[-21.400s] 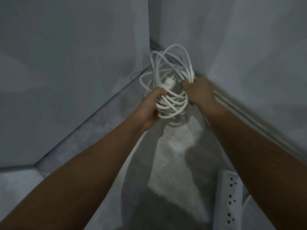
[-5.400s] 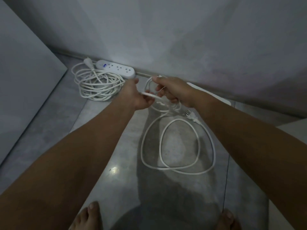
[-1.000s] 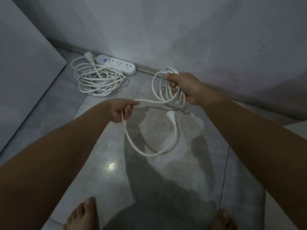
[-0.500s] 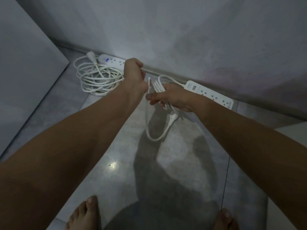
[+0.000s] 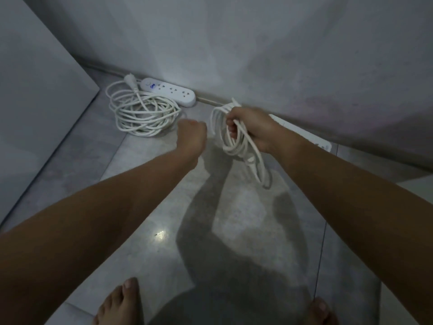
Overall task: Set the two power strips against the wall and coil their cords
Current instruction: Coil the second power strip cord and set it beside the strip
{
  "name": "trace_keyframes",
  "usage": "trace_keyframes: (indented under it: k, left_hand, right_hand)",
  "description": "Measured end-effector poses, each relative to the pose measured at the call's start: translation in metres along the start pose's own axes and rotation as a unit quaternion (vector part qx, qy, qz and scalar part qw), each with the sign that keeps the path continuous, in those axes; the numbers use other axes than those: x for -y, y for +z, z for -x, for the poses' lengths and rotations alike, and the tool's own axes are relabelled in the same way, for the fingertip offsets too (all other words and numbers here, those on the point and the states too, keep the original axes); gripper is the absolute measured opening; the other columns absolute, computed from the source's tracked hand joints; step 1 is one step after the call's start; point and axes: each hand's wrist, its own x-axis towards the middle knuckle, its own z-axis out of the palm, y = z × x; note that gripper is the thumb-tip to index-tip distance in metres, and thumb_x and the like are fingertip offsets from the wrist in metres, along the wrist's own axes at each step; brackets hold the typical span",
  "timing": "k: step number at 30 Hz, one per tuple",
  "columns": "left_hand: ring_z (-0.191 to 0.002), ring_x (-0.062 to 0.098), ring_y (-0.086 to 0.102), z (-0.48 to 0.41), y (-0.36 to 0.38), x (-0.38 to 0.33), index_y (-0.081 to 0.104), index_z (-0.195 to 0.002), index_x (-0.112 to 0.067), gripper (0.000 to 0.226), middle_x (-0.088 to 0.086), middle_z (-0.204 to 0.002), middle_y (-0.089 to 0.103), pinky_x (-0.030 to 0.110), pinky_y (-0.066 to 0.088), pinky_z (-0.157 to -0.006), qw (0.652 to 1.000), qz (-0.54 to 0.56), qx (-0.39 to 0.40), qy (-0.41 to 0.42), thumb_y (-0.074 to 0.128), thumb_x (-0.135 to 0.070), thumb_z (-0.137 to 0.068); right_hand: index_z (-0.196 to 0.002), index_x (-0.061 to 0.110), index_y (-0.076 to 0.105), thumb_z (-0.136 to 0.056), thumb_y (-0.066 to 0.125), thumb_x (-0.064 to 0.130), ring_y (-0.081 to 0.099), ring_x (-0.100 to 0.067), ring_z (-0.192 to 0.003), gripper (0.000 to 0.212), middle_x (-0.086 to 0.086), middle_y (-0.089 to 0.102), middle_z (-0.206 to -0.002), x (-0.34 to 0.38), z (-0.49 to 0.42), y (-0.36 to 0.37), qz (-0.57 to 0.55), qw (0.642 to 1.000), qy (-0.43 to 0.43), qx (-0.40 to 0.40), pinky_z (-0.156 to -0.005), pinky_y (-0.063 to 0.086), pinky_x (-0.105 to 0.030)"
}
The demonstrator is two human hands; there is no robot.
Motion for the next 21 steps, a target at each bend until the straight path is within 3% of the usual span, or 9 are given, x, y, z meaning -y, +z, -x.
trace_keyframes:
  k: [1,3,5,8,10,13,17,19,21]
  left_hand:
    - [-0.081,0.019,0.052,0.009,0.002,0.012,0.054,-0.093,-0.014,0.013,0.004,-0.084,0.053,0.038,0.05,-0.08,0.995,-0.034,0.095,-0.02,0.046,-0.005,-0.088]
    - [-0.087,0.014,0.053,0.03,0.005,0.026,0.059,-0.092,-0.019,0.019,-0.002,-0.089,0.056,0.031,0.045,-0.083,0.944,-0.081,0.317,-0.042,0.053,-0.004,-0.082]
    - [-0.105,0.008,0.055,0.047,0.015,0.028,0.055,-0.119,-0.022,0.04,-0.009,-0.113,0.058,0.02,0.043,-0.091,0.878,-0.12,0.463,-0.019,0.062,-0.008,-0.081]
    - [-0.11,0.007,0.056,0.06,0.03,0.031,0.056,-0.127,-0.018,0.03,-0.006,-0.125,0.059,0.009,0.044,-0.085,0.847,-0.244,0.464,0.092,0.049,-0.024,-0.099]
    - [-0.107,0.021,0.059,0.055,0.033,0.029,0.062,-0.117,-0.012,0.035,0.007,-0.118,0.063,0.025,0.045,-0.09,0.807,-0.383,0.404,0.197,0.038,-0.033,-0.103]
    - [-0.098,0.027,0.059,0.041,0.026,0.034,0.063,-0.11,-0.012,0.04,0.011,-0.107,0.064,0.039,0.046,-0.089,0.744,-0.507,0.363,0.24,0.035,-0.039,-0.102]
    - [-0.091,0.029,0.059,0.008,0.003,0.047,0.069,-0.099,-0.013,0.041,0.008,-0.087,0.054,0.036,0.048,-0.081,0.781,-0.5,0.278,0.25,0.048,-0.048,-0.094]
    - [-0.075,0.02,0.057,-0.003,-0.006,0.046,0.069,-0.097,-0.015,0.031,0.004,-0.077,0.055,0.028,0.046,-0.069,0.85,-0.439,0.252,0.148,0.055,-0.042,-0.093]
    - [-0.063,0.013,0.053,-0.005,-0.009,0.038,0.065,-0.095,-0.015,0.014,0.001,-0.071,0.057,0.022,0.043,-0.058,0.926,-0.258,0.275,-0.017,0.052,-0.021,-0.095]
  right_hand:
    - [-0.063,0.006,0.053,-0.09,0.048,0.005,0.047,-0.013,-0.046,0.028,-0.005,0.049,-0.052,0.003,-0.003,-0.004,-0.04,0.999,-0.001,0.006,-0.048,0.044,-0.021]
    - [-0.065,0.007,0.052,-0.094,0.046,0.006,0.05,-0.012,-0.046,0.03,-0.002,0.05,-0.05,0.008,-0.008,-0.012,-0.094,0.995,-0.006,0.016,-0.052,0.047,-0.022]
    - [-0.068,0.007,0.053,-0.097,0.044,0.008,0.053,-0.011,-0.045,0.03,-0.001,0.052,-0.05,0.013,-0.012,-0.018,-0.134,0.991,-0.011,0.016,-0.052,0.05,-0.021]
    - [-0.069,0.006,0.055,-0.098,0.045,0.011,0.056,-0.011,-0.048,0.031,-0.001,0.054,-0.051,0.018,-0.014,-0.021,-0.162,0.987,-0.001,0.021,-0.054,0.051,-0.023]
    - [-0.071,0.008,0.055,-0.099,0.044,0.012,0.054,-0.011,-0.048,0.03,0.0,0.053,-0.052,0.017,-0.014,-0.022,-0.161,0.986,0.012,0.035,-0.054,0.05,-0.023]
    - [-0.073,0.01,0.053,-0.099,0.042,0.013,0.049,-0.01,-0.045,0.028,0.001,0.048,-0.055,0.017,-0.014,-0.026,-0.161,0.985,0.019,0.058,-0.052,0.045,-0.022]
    - [-0.069,0.013,0.043,-0.099,0.037,0.015,0.04,-0.008,-0.039,0.03,0.004,0.044,-0.048,0.021,-0.013,-0.028,-0.201,0.974,0.025,0.099,-0.044,0.038,-0.019]
    - [-0.068,0.014,0.041,-0.098,0.037,0.016,0.037,-0.007,-0.037,0.031,0.005,0.042,-0.045,0.02,-0.013,-0.027,-0.21,0.971,0.031,0.106,-0.043,0.036,-0.019]
    - [-0.067,0.015,0.041,-0.098,0.037,0.018,0.036,-0.007,-0.037,0.032,0.006,0.041,-0.044,0.017,-0.014,-0.024,-0.216,0.969,0.04,0.113,-0.043,0.034,-0.018]
